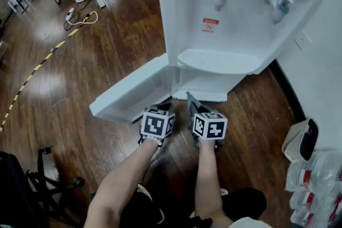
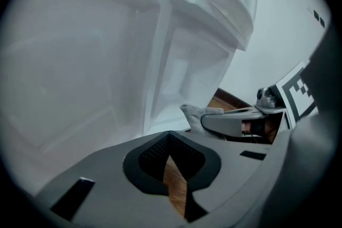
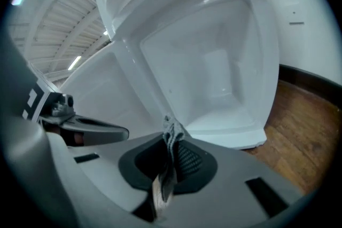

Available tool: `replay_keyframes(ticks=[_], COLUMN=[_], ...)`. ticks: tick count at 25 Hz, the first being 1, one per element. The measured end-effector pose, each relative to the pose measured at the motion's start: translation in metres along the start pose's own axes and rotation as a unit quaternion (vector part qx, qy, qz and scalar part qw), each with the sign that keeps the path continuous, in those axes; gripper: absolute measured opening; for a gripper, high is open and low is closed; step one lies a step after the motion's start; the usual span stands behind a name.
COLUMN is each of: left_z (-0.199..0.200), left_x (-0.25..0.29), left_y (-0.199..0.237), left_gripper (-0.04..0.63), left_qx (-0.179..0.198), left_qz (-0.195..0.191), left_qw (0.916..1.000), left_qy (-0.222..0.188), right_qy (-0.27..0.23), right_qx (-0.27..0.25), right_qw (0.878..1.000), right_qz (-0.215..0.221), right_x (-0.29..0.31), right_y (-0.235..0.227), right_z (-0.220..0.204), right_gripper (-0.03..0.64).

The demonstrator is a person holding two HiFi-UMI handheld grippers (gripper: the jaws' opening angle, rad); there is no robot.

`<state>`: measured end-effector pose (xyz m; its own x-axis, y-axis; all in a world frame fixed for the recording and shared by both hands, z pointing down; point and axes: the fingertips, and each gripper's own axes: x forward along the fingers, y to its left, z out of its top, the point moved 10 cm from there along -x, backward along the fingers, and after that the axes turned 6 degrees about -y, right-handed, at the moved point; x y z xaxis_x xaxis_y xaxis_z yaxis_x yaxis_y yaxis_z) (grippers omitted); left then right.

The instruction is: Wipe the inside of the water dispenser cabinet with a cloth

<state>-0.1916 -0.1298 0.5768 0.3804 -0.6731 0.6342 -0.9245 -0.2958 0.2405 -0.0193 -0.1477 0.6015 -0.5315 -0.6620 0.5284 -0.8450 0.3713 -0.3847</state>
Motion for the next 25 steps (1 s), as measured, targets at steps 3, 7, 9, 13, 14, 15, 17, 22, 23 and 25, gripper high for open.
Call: replay_keyframes(ticks=[3, 7, 9, 13, 14, 15, 17, 22, 23, 25], left_z=[0.013, 0.051, 0.066, 0.100, 0.111, 0.123, 0.151, 0.231, 0.247, 0.278], left_x=[-0.020, -0.062, -0.086, -0.141, -0.157, -0.174, -0.210, -0.323, -0.344, -0.383], left_y=[-0.009, -0.017, -0.016, -0.022, -0.026, -0.032, -0.046, -0.073, -0.079, -0.091], left_gripper=[-0.002, -0.002, -0.002, -0.002, -0.002, -0.002, -0.002, -0.002, -0.002, -0.002], left_qx=[0.012, -0.015, -0.030, -0.079, -0.083, -0.086, -0.100, -0.144, -0.146, -0.152], left_qz=[-0.029, -0.035, -0.026, -0.014, -0.012, -0.009, 0.000, 0.006, 0.005, 0.001], left_qw=[0.9987, 0.9986, 0.9986, 0.9962, 0.9960, 0.9958, 0.9946, 0.9896, 0.9893, 0.9884], left_qy=[0.040, 0.038, 0.034, 0.032, 0.032, 0.032, 0.025, 0.002, -0.001, -0.006], right_qy=[0.039, 0.078, 0.087, 0.099, 0.101, 0.103, 0.106, 0.123, 0.121, 0.111], right_qx=[-0.009, -0.008, -0.012, -0.009, -0.002, 0.006, 0.014, 0.006, 0.008, 0.010], right_qw=[0.999, 0.997, 0.996, 0.995, 0.995, 0.995, 0.994, 0.992, 0.993, 0.994], right_qz=[-0.010, -0.022, -0.025, -0.020, -0.014, -0.008, -0.001, 0.010, 0.010, 0.008], right_x=[-0.027, -0.074, -0.094, -0.138, -0.149, -0.160, -0.184, -0.266, -0.286, -0.326], right_y=[0.013, 0.029, 0.041, 0.069, 0.079, 0.090, 0.111, 0.173, 0.186, 0.212], right_z=[0.023, 0.064, 0.082, 0.116, 0.127, 0.139, 0.168, 0.250, 0.269, 0.305], right_gripper=[0.021, 0.021, 0.023, 0.023, 0.023, 0.024, 0.025, 0.025, 0.025, 0.025])
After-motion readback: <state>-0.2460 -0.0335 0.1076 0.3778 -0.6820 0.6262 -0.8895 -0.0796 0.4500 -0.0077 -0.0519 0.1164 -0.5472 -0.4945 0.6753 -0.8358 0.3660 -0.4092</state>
